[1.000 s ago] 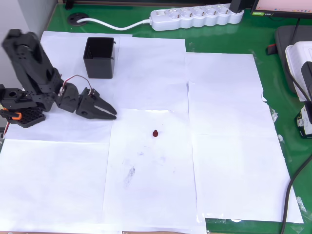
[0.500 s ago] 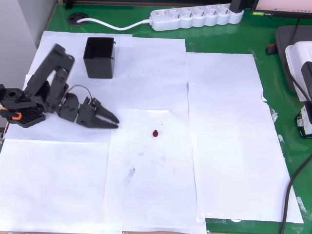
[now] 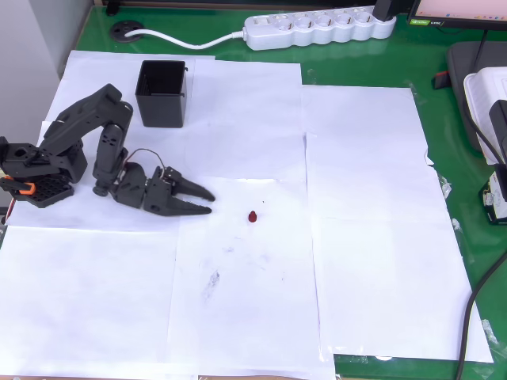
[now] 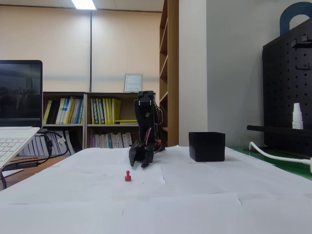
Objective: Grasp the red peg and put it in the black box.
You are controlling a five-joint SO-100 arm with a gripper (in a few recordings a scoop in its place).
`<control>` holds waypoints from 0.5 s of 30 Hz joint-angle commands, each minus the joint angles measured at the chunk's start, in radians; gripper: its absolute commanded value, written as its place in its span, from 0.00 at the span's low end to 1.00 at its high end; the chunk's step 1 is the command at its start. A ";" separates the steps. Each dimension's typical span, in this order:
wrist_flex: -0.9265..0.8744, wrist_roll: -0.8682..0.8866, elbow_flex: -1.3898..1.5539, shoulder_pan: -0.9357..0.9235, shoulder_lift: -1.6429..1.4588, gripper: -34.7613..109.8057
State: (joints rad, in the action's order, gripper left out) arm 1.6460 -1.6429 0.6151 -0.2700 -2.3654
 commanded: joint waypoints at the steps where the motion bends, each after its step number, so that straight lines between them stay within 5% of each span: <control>1: -0.011 -0.041 0.069 -0.029 -0.044 0.42; 15: -0.043 -0.044 0.172 -0.031 -0.098 0.45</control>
State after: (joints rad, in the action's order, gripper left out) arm 1.6107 -1.6690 0.7348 -0.2899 -2.4252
